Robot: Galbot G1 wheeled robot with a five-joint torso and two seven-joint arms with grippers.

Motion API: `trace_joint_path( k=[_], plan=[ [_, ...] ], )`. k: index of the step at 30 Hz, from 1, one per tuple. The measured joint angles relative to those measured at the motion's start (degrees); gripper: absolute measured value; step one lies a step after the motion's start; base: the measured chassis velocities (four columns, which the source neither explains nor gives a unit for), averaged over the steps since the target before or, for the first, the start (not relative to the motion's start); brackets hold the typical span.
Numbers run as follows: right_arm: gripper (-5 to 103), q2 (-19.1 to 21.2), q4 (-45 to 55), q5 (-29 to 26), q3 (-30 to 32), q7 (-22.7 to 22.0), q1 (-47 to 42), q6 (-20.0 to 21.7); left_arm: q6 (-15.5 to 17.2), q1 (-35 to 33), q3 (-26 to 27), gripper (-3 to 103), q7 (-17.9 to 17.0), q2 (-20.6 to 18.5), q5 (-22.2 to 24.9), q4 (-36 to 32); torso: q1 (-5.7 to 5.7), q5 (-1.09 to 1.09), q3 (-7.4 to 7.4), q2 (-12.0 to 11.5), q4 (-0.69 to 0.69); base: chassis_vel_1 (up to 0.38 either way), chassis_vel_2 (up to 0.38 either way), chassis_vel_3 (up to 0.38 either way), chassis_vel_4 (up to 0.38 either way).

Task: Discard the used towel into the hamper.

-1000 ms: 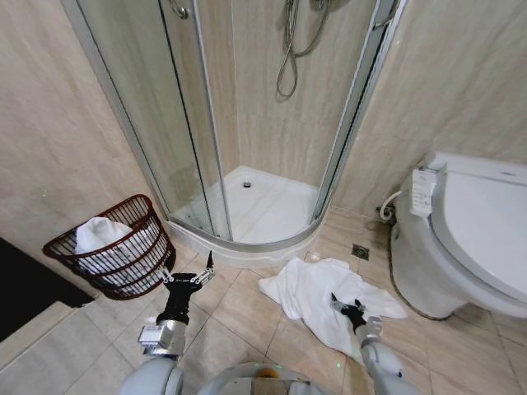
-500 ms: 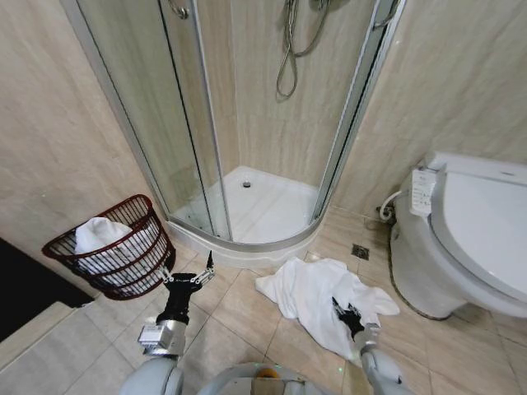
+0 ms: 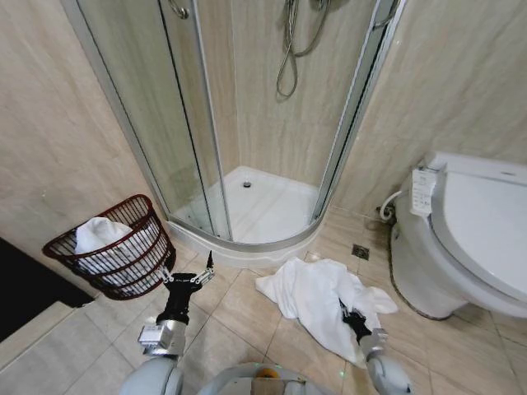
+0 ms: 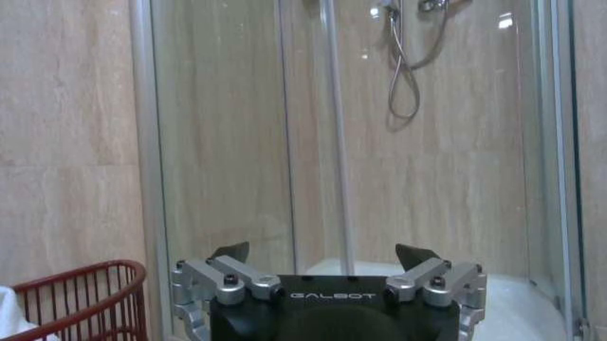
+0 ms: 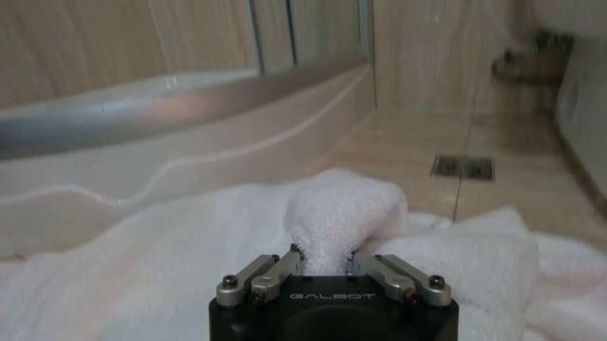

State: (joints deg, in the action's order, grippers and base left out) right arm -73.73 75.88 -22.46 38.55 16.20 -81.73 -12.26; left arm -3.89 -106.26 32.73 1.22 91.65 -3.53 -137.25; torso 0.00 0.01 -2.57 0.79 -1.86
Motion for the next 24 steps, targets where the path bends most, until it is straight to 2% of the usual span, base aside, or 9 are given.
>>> trace_joint_path(
  k=[11,15,17,18,24],
  plan=[
    [13,-1.1,18.9,-1.5,3.2,-1.3,-6.5,-0.8,0.0,0.0,0.0,100,0.0,0.0,0.0,0.0,0.0,-0.01,0.0,0.0,0.0,0.0,0.0,0.0,0.0],
    [13,-1.9,32.3,-1.9,6.9,-1.9,-9.5,-0.4,0.0,0.0,0.0,100,0.0,0.0,0.0,0.0,0.0,-0.02,0.0,0.0,0.0,0.0,0.0,0.0,0.0],
    [13,-2.0,33.4,-2.0,7.3,-2.0,-9.6,-0.3,0.0,0.0,0.0,100,0.0,0.0,0.0,0.0,0.0,-0.02,0.0,0.0,0.0,0.0,0.0,0.0,0.0],
    [13,-2.1,38.3,-2.5,9.2,-2.2,-10.3,0.1,0.0,0.0,0.0,100,0.0,0.0,0.0,0.0,0.0,-0.02,0.0,0.0,0.0,0.0,0.0,0.0,0.0],
    [13,-1.7,47.5,-3.7,12.3,-3.2,-10.8,1.2,0.0,0.0,0.0,100,0.0,0.0,0.0,0.0,0.0,0.0,0.0,0.0,0.01,0.0,0.0,0.0,0.0]
  ],
)
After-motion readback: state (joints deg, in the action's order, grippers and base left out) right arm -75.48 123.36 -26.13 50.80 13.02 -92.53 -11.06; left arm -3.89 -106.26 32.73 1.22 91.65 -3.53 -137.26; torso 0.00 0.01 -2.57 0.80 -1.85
